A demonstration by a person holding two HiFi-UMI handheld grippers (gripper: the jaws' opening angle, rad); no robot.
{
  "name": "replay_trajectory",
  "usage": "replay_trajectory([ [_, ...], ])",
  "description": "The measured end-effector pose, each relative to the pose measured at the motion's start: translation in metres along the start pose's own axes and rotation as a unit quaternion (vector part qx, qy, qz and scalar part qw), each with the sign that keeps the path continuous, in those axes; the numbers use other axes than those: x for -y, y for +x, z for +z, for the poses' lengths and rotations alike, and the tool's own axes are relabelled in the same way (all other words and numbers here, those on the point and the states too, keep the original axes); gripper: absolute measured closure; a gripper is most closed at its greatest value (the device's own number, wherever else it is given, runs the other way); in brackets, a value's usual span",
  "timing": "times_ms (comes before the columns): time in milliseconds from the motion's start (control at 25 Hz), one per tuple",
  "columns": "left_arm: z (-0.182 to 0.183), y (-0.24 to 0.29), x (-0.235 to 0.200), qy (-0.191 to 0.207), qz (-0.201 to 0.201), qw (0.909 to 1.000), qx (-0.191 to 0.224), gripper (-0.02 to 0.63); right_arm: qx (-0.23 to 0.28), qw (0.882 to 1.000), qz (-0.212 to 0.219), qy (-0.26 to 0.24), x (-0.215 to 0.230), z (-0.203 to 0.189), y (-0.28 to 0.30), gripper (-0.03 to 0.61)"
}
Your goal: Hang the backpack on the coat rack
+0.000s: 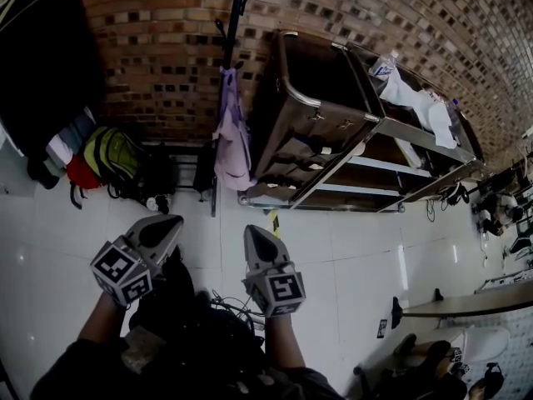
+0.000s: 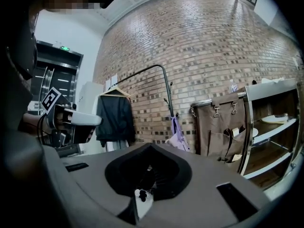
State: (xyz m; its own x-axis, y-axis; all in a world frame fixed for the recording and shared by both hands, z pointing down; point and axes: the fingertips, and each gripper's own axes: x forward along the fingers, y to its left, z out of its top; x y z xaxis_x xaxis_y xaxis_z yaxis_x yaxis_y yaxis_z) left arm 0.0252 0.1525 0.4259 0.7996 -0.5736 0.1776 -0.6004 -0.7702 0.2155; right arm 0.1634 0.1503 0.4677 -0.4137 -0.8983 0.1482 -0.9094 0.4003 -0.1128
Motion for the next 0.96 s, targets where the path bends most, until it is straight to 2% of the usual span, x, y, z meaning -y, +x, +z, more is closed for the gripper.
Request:
replay_trajectory([
  [200, -0.003, -0.013, 0.006, -0.013, 0.009, 0.9999, -0.003, 0.589, -0.034, 0.999, 0.014, -0.003, -0.009, -0.016, -0.001, 0.572],
  [440, 0.007, -0.033, -0.004, -0.015, 0.024, 0.9996, 0.008, 0.589, -0.054, 0.998, 0.038, -0.023, -0.032, -0.009, 0.011, 0.572],
  [520, 0.010, -0.041, -0.008, -0.016, 0.029, 0.9994, 0.013, 0.589, -0.057, 0.996, 0.044, -0.045, -0.039, -0.007, 0.016, 0.572],
  [760, 0.012, -0.062, -0.014, -0.020, 0.038, 0.9987, 0.026, 0.589, -0.056, 0.996, 0.055, -0.040, -0.063, 0.000, 0.020, 0.572],
  [960, 0.007, -0.078, -0.016, -0.022, 0.037, 0.9986, 0.030, 0.589, -0.063, 0.994, 0.057, -0.069, -0.073, -0.005, 0.020, 0.572],
])
